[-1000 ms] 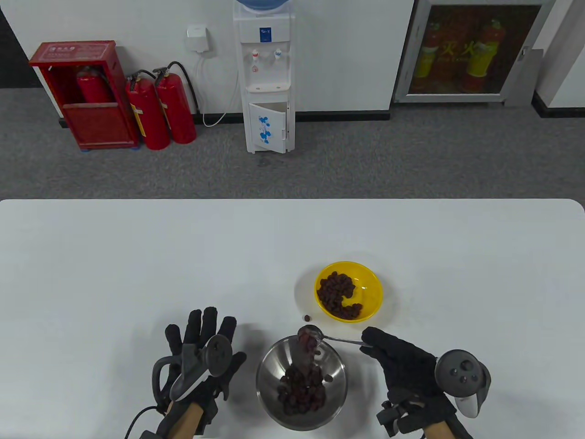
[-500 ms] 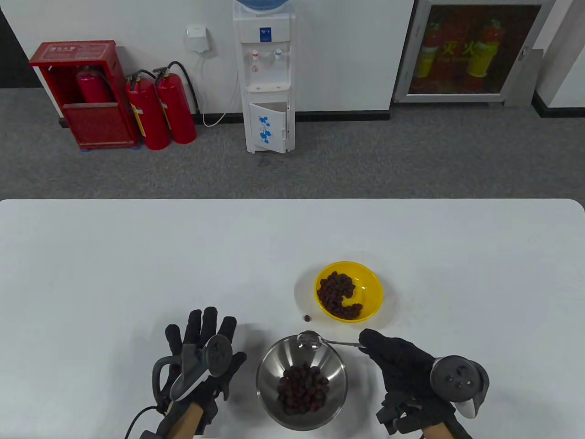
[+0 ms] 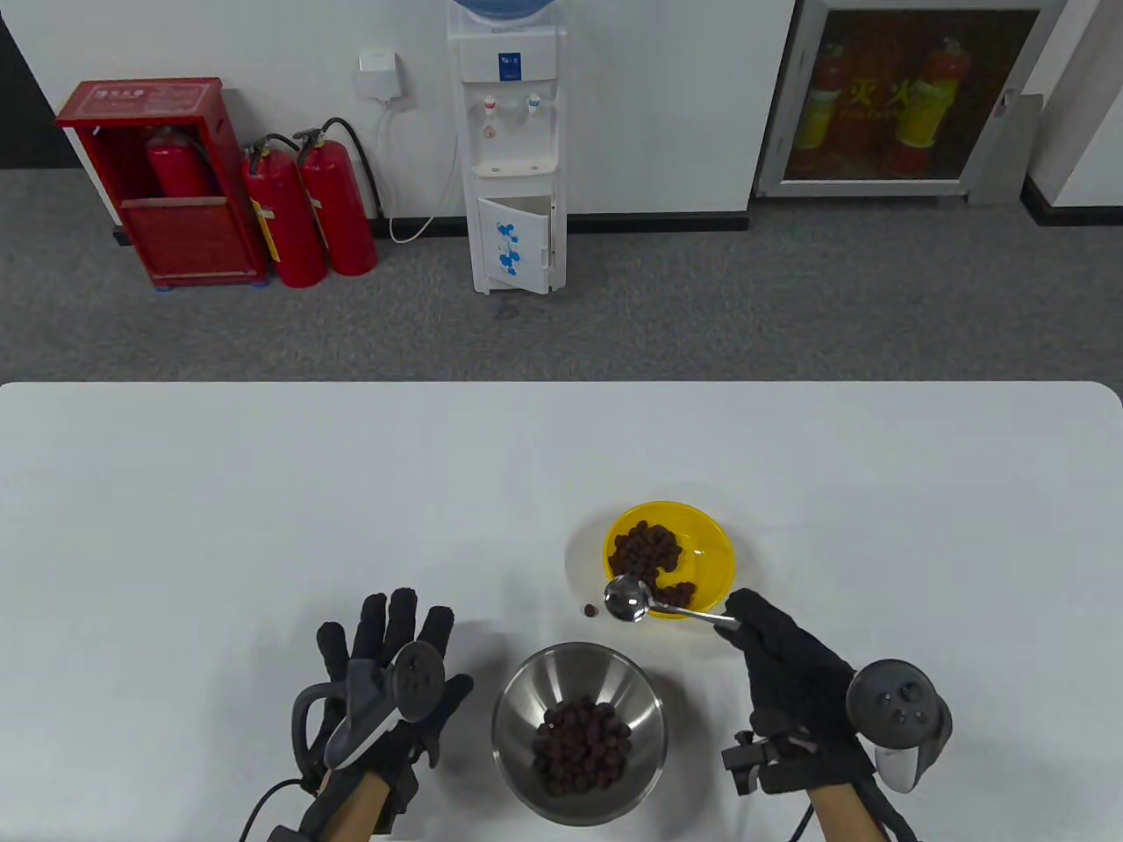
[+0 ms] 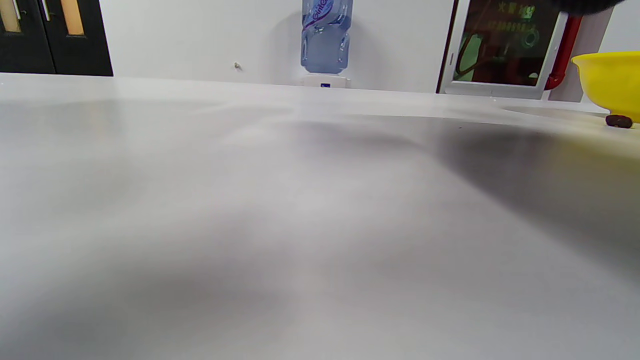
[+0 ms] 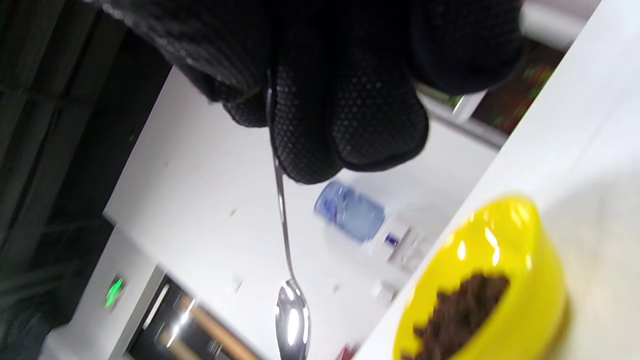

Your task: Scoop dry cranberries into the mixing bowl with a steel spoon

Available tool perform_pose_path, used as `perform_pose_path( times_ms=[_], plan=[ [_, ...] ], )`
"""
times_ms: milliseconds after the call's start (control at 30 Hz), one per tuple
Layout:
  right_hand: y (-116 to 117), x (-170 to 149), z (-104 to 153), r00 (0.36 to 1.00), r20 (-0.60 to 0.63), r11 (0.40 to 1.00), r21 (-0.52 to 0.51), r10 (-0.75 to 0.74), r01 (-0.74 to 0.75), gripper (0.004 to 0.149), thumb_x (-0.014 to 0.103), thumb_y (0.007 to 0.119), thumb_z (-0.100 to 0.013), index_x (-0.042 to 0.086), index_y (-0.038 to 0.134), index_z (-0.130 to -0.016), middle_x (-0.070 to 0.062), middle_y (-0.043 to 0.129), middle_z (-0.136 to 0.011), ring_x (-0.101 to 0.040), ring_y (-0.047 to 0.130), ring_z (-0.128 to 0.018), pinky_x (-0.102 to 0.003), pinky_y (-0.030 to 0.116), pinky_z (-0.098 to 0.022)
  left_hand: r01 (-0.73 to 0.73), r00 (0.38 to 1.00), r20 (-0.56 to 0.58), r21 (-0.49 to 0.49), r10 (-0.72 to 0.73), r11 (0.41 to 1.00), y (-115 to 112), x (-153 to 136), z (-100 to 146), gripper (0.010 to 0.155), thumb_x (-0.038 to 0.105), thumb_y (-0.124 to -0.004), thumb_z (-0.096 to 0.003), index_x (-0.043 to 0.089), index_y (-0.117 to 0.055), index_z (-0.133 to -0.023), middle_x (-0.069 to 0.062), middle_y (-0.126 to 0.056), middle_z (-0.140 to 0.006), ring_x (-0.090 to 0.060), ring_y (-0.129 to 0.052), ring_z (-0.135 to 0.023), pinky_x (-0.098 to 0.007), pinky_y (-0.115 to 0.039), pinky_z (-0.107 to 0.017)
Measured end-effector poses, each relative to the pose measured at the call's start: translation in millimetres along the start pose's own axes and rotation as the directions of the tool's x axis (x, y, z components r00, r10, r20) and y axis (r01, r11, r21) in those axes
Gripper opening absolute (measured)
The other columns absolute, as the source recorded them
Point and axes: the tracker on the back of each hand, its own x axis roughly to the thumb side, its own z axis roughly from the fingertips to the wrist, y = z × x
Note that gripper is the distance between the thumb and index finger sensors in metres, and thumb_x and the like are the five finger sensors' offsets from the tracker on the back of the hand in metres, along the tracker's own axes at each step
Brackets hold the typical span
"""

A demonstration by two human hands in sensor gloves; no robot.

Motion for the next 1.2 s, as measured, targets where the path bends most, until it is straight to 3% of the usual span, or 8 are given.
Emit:
perform_pose_path(
  times_ms=[233, 400, 700, 867, 967, 1033, 1133, 1200],
  plan=[
    [5, -18, -24, 0.948, -0.094, 0.938, -0.143, 0.304, -0.315, 0.041, 0.035, 0.080, -0.048, 0.020, 0.084, -0.085, 0.004, 0.099, -0.073, -0.022, 0.101, -0.063, -0.045, 0.079, -0.045, -0.005, 1.000, 0.000, -0.001, 0.005, 1.000, 0, -1, 0, 0.078, 0.075, -0.057, -0.0400, 0.052, -0.024, -0.106, 0.008, -0.008, -0.122, -0.028, -0.009, -0.117, -0.070, -0.004, -0.071],
    [19, -33, -17, 0.875, -0.123, 0.863, -0.152, 0.468, -0.483, 0.041, 0.037, 0.080, -0.047, 0.020, 0.085, -0.084, 0.005, 0.101, -0.072, -0.021, 0.103, -0.059, -0.045, 0.081, -0.042, -0.004, 1.000, 0.000, 0.000, 0.004, 1.000, 0, -1, 0, 0.078, 0.075, -0.057, -0.0399, 0.052, -0.024, -0.106, 0.008, -0.008, -0.122, -0.028, -0.009, -0.117, -0.070, -0.005, -0.071],
    [24, -38, -15, 0.868, -0.112, 0.855, -0.151, 0.483, -0.495, 0.042, 0.037, 0.081, -0.047, 0.019, 0.085, -0.084, 0.005, 0.101, -0.072, -0.021, 0.104, -0.059, -0.045, 0.081, -0.041, -0.002, 1.000, -0.004, 0.001, 0.002, 1.000, 0, -2, 0, 0.078, 0.075, -0.057, -0.0400, 0.052, -0.024, -0.106, 0.008, -0.008, -0.122, -0.028, -0.009, -0.117, -0.071, -0.005, -0.071],
    [30, -44, -16, 0.829, -0.134, 0.833, -0.043, 0.542, -0.552, 0.043, 0.039, 0.080, -0.047, 0.019, 0.085, -0.084, 0.008, 0.101, -0.072, -0.021, 0.105, -0.058, -0.044, 0.082, -0.040, 0.001, 1.000, -0.005, -0.002, -0.001, 1.000, 0, -2, 0, 0.078, 0.075, -0.057, -0.0401, 0.052, -0.024, -0.106, 0.008, -0.008, -0.122, -0.028, -0.009, -0.117, -0.071, -0.005, -0.071],
    [35, -54, -18, 0.853, -0.190, 0.874, 0.089, 0.486, -0.478, 0.045, 0.041, 0.078, -0.047, 0.016, 0.084, -0.084, 0.004, 0.103, -0.070, -0.019, 0.107, -0.055, -0.043, 0.084, -0.040, 0.001, 1.000, -0.005, -0.003, -0.001, 1.000, 0, -2, 0, 0.078, 0.075, -0.057, -0.0400, 0.052, -0.024, -0.106, 0.008, -0.008, -0.122, -0.028, -0.009, -0.117, -0.070, -0.005, -0.071],
    [38, -66, -19, 0.900, -0.307, 0.947, 0.188, 0.308, -0.260, 0.046, 0.041, 0.078, -0.048, 0.013, 0.084, -0.085, 0.001, 0.103, -0.070, -0.021, 0.106, -0.055, -0.044, 0.083, -0.039, 0.001, 1.000, -0.005, -0.001, -0.001, 1.000, 0, -2, 0, 0.078, 0.075, -0.057, -0.0400, 0.051, -0.024, -0.107, 0.008, -0.008, -0.122, -0.028, -0.009, -0.117, -0.071, -0.005, -0.071],
    [41, -79, -17, 0.885, -0.451, 0.981, 0.192, 0.119, -0.034, 0.047, 0.037, 0.080, -0.049, 0.008, 0.082, -0.086, 0.000, 0.102, -0.070, -0.027, 0.105, -0.054, -0.047, 0.080, -0.039, -0.006, 1.000, -0.008, 0.002, 0.006, 1.000, 1, -3, 0, 0.078, 0.075, -0.057, -0.0400, 0.052, -0.024, -0.106, 0.008, -0.008, -0.122, -0.028, -0.009, -0.116, -0.071, -0.005, -0.071],
    [41, -82, -18, 0.882, -0.462, 0.981, 0.192, 0.094, -0.004, 0.048, 0.037, 0.079, -0.049, 0.009, 0.081, -0.087, -0.005, 0.101, -0.070, -0.026, 0.104, -0.055, -0.047, 0.080, -0.039, -0.005, 1.000, -0.009, 0.003, 0.005, 1.000, 1, -3, 0, 0.078, 0.075, -0.057, -0.0400, 0.052, -0.024, -0.106, 0.008, -0.008, -0.122, -0.028, -0.009, -0.117, -0.071, -0.005, -0.071]
  ],
)
